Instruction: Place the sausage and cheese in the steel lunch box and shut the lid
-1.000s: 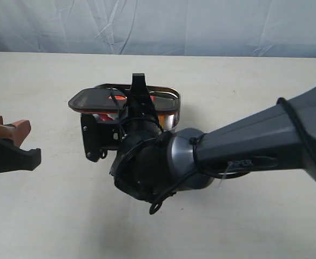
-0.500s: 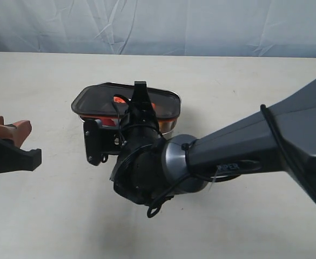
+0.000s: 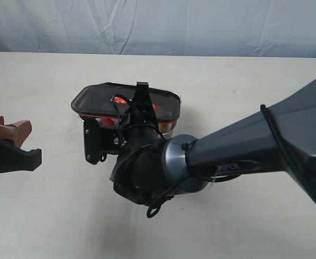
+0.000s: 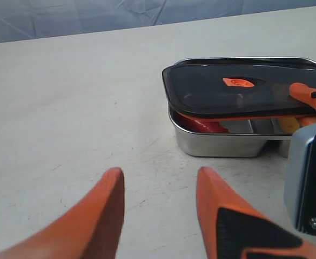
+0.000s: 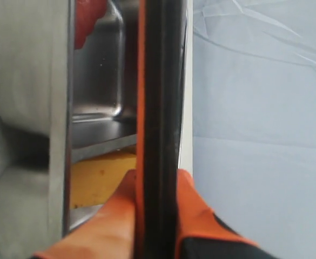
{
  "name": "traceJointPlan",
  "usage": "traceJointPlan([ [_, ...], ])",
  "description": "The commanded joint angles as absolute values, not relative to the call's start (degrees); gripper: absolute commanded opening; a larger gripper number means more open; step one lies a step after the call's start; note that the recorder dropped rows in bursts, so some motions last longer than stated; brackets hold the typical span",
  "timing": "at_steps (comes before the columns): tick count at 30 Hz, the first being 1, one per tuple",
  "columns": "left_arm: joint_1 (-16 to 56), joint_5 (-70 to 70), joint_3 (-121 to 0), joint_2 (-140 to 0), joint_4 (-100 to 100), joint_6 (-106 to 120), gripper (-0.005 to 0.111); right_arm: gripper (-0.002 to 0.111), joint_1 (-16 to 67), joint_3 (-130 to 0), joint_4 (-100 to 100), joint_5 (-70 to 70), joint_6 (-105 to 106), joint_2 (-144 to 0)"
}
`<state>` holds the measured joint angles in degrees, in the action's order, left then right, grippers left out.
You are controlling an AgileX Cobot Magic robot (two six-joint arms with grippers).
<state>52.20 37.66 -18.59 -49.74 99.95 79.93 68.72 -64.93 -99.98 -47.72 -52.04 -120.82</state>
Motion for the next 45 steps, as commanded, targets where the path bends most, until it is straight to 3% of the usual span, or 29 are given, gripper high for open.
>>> traceJointPlan([
  [1, 52.57, 37.23, -18.19, -49.40, 99.95, 79.55, 0.042, -0.001, 68.70, -64.99, -98.01, -44.82, -52.02, -121.31],
  [6, 52.57, 37.23, -18.19, -49.40, 99.95, 79.55, 0.042, 0.001, 70.06, -64.99, -98.14, -44.97, -52.02, -121.22],
  [14, 52.57, 37.01, -18.19, -49.40, 99.95, 79.55, 0.042, 0.042, 70.35, -64.99, -97.25, -46.26, -52.02, -121.22],
  [18, 52.57, 37.01, -18.19, -49.40, 99.95, 79.55, 0.042, 0.052, 70.35, -64.99, -95.87, -49.22, -52.02, -121.22],
  [29, 52.57, 37.01, -18.19, -49.40, 99.95, 79.55, 0.042, 0.052, 70.46, -64.99, -83.61, -49.83, -49.44, -120.58],
  [45, 52.57, 36.32, -18.19, -49.40, 99.95, 79.44, 0.042, 0.052, 73.75, -64.99, -82.03, -52.97, -43.20, -118.30],
])
